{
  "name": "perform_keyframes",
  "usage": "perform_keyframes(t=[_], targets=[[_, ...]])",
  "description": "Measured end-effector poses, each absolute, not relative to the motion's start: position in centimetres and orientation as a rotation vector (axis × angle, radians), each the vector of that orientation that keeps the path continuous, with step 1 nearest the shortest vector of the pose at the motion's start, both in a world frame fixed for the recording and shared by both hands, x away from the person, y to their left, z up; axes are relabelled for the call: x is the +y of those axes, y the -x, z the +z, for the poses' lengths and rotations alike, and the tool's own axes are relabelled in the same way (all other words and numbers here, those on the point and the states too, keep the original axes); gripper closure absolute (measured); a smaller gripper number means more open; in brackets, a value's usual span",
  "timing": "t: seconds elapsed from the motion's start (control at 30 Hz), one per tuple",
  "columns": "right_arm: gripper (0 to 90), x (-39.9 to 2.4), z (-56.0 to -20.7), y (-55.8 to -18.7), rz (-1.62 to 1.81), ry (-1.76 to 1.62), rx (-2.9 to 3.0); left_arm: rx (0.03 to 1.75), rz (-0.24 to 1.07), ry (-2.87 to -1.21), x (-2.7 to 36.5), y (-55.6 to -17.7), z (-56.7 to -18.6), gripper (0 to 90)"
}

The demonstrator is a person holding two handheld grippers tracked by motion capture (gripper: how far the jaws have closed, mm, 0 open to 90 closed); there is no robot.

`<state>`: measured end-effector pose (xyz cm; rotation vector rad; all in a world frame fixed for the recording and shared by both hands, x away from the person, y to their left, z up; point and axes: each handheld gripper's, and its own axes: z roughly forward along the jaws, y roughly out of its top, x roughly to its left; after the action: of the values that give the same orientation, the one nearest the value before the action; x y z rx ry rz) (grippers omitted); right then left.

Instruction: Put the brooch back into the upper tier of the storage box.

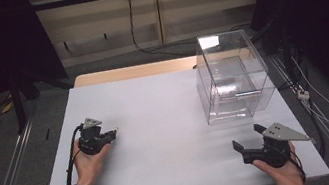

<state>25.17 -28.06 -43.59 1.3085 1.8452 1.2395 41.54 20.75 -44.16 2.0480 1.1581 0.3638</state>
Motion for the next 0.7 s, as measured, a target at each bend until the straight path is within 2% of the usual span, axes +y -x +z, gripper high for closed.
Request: perform_keyframes(t=[0.7], targets=[[5.9, -28.2, -43.6, -25.1, 1.243, -1.315, 1.839, 1.031, 0.419, -1.959, 21.4, -39.2, -42.8, 84.1]])
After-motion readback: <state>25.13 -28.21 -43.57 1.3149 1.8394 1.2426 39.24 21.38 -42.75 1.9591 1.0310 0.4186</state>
